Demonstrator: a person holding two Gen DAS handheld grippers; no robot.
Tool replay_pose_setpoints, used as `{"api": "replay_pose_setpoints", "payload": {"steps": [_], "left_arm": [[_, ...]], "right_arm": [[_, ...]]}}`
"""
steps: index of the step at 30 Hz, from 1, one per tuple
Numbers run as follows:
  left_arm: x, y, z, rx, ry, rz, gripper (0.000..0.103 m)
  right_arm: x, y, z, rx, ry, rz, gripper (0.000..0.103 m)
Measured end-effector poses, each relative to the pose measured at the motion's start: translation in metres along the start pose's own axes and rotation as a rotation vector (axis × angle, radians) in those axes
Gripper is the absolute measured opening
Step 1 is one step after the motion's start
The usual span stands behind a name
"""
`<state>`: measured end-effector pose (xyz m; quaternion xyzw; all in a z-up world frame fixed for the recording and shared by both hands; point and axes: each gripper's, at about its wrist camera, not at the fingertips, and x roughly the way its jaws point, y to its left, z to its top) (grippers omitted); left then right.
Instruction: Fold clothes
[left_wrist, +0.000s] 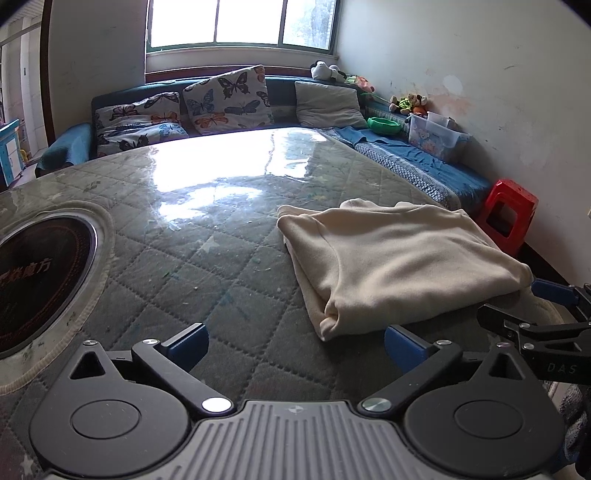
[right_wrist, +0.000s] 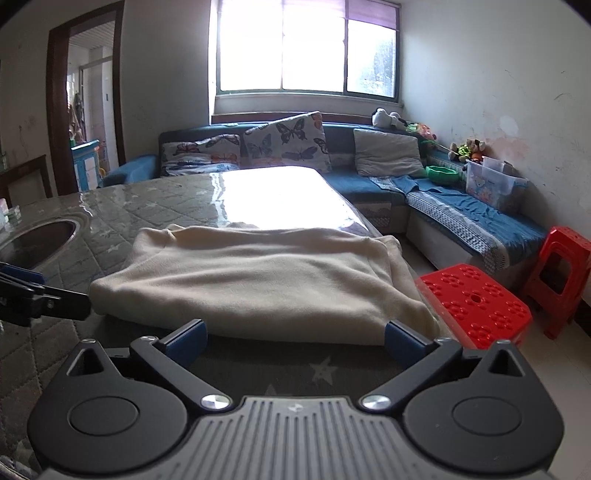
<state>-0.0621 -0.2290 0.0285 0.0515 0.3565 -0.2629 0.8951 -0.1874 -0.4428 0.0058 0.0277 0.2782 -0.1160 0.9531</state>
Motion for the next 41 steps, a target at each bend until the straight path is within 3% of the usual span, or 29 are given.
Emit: {"api": "replay_pose_setpoints", "payload": {"steps": [13,41], "left_arm": [[-0.009,-0.002,-0.017,0.010,0.010,0.015,0.103],[-0.032,-0.019,-0.030,0.040,-0.015,-0.034,0.103]], "right_arm": [[-0.007,0.004,-0.009,0.035,0.013,-0.023,0.103],[-0.031,0.009,-0.018,0.068,-0.004,-0.019,0.103]]}}
